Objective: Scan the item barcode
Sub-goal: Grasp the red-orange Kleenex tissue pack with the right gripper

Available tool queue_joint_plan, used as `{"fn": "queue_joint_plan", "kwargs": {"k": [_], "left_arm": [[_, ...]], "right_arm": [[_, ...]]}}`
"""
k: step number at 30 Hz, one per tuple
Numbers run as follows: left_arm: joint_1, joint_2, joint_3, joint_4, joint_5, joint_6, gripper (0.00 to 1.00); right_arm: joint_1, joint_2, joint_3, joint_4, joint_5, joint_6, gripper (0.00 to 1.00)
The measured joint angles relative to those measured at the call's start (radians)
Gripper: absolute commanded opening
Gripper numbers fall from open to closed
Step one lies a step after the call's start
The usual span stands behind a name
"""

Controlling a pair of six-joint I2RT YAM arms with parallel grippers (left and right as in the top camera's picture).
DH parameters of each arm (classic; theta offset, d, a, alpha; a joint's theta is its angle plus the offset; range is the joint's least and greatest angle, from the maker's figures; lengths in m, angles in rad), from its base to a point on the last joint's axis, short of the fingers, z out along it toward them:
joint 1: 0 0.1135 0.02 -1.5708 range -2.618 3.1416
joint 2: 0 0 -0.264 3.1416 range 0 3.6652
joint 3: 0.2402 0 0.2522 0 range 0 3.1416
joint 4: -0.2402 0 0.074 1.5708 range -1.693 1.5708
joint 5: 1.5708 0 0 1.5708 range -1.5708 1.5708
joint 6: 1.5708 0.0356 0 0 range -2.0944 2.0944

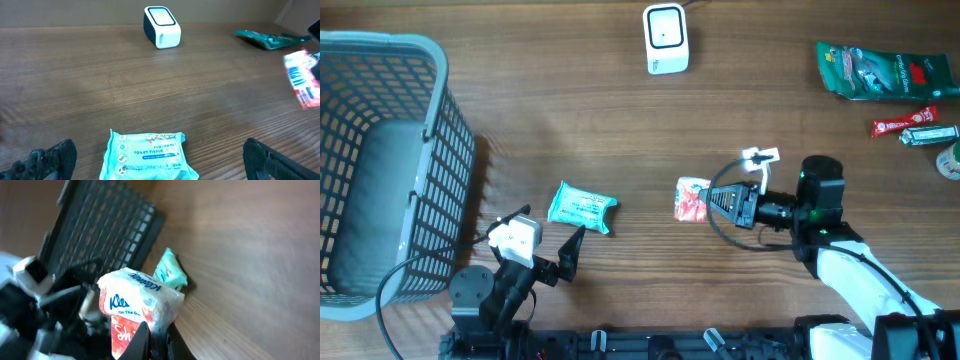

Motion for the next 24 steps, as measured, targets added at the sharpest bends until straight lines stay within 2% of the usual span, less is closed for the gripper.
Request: {"fn": "queue_joint_plan", "kwargs": {"k": [4, 7, 13, 19, 24], "left_arm": [[0.0, 0.0, 0.0, 0.0, 0.0, 0.0, 1.0], [0.0, 0.0, 0.0, 0.0, 0.0, 0.0, 1.0], [0.0, 0.0, 0.0, 0.0, 0.0, 0.0, 1.0], [0.0, 0.0, 0.0, 0.0, 0.0, 0.0, 1.0], [0.0, 0.0, 0.0, 0.0, 0.0, 0.0, 1.0]], "right_arm": [[0.0, 0.0, 0.0, 0.126, -0.047, -0.106, 0.04], [0.0, 0.025, 0.0, 0.288, -0.148, -0.145, 0.04], [0.0, 0.161, 0.0, 0.537, -0.256, -0.188, 0.04], [0.0, 0.346, 0.001, 0.813, -0.276, -0.111, 0.05], [0.025, 0.5, 0.046, 0.967, -0.237, 0.124, 0.04]]}}
